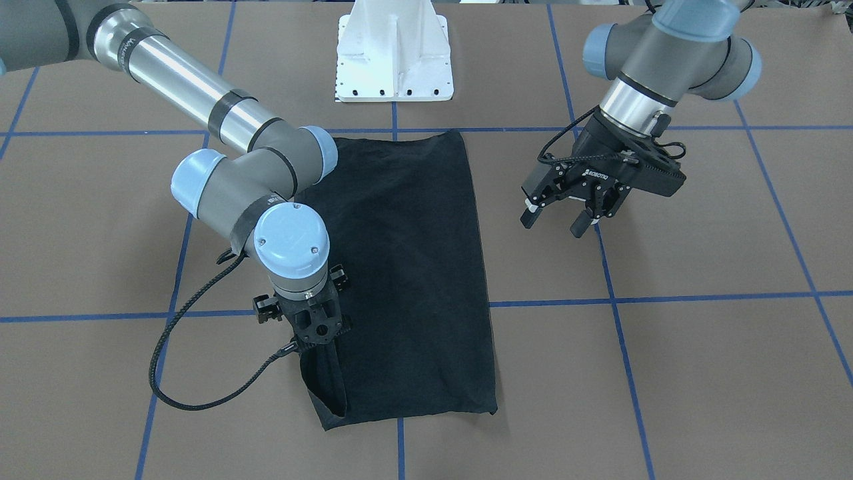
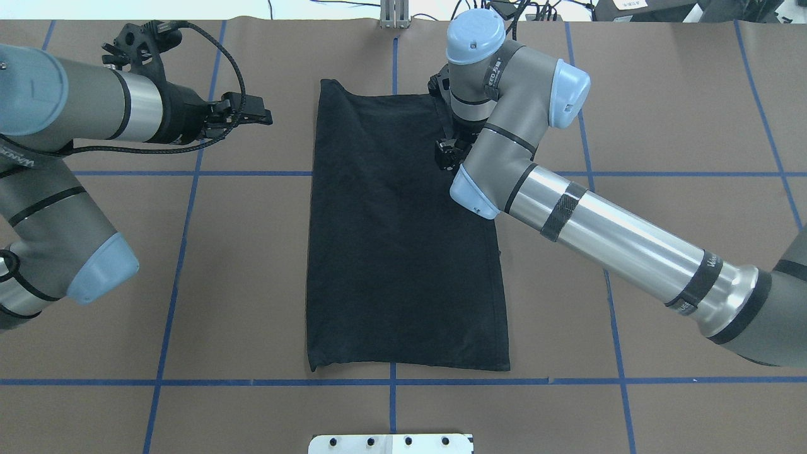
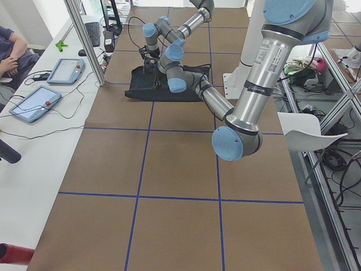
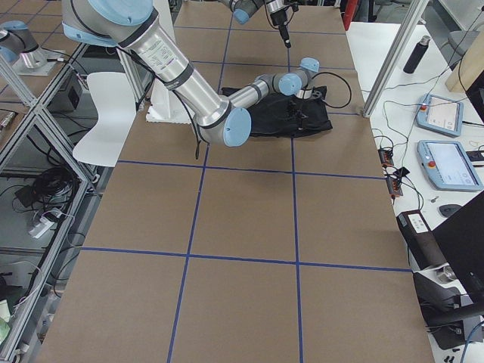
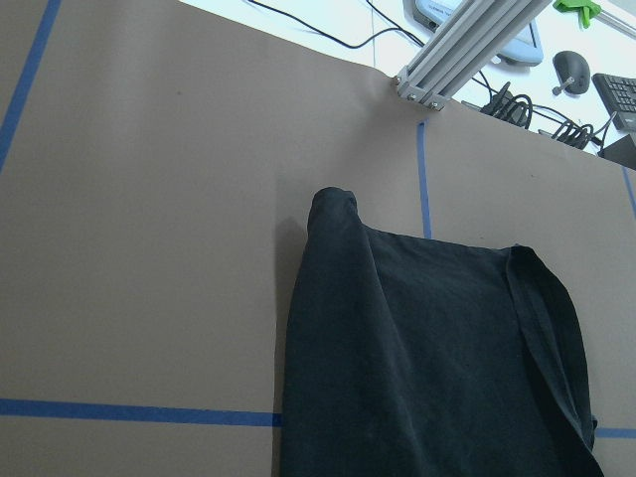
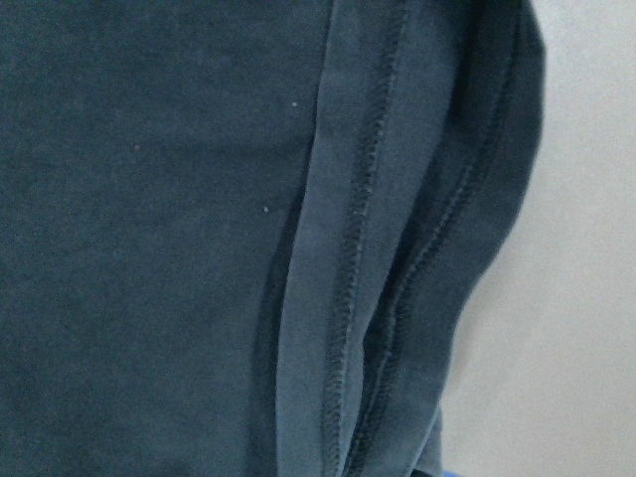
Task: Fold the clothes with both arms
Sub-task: 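Slide the right gripper along the shirt's far edge and lift away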
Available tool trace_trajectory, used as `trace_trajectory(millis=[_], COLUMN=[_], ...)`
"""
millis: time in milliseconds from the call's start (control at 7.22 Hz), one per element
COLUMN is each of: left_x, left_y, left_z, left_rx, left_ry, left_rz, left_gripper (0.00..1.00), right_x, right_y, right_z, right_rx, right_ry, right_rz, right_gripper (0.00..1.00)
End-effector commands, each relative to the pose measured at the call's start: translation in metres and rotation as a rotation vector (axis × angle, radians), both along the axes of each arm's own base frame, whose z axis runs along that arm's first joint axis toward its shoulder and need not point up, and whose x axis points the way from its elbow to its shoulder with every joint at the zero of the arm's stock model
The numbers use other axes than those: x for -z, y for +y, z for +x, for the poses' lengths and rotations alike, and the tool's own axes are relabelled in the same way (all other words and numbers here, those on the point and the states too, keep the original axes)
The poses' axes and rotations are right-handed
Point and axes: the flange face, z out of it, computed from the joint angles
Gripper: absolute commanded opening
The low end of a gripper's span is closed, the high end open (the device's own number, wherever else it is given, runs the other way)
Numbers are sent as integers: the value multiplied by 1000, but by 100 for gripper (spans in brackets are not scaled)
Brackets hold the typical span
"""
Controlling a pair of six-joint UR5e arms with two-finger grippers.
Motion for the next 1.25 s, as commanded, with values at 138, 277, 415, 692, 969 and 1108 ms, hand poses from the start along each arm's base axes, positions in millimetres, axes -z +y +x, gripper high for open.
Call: trace_trajectory(millis=[138, 277, 415, 692, 969, 1108], left_x=[2, 2, 2, 2, 4, 8], left_y=[0, 0, 0, 0, 0, 0], left_z=[0, 0, 1, 2, 2, 2], left_rx=[0, 0, -1, -2, -1, -1], left_ry=[2, 3, 3, 3, 6, 11], left_rz=[2, 3, 3, -1, 0, 3], left_gripper=[100, 100, 100, 100, 100, 100], right_x=[-14, -18, -20, -30, -51, -61], right_y=[6, 6, 4, -15, -42, -64], right_z=[-15, -15, -13, 9, 39, 66], right_rx=[16, 18, 15, 3, -2, -15], right_ry=[20, 25, 30, 38, 61, 69], right_rz=[-13, -18, -19, -11, -13, -18], right_gripper=[100, 100, 100, 100, 100, 100])
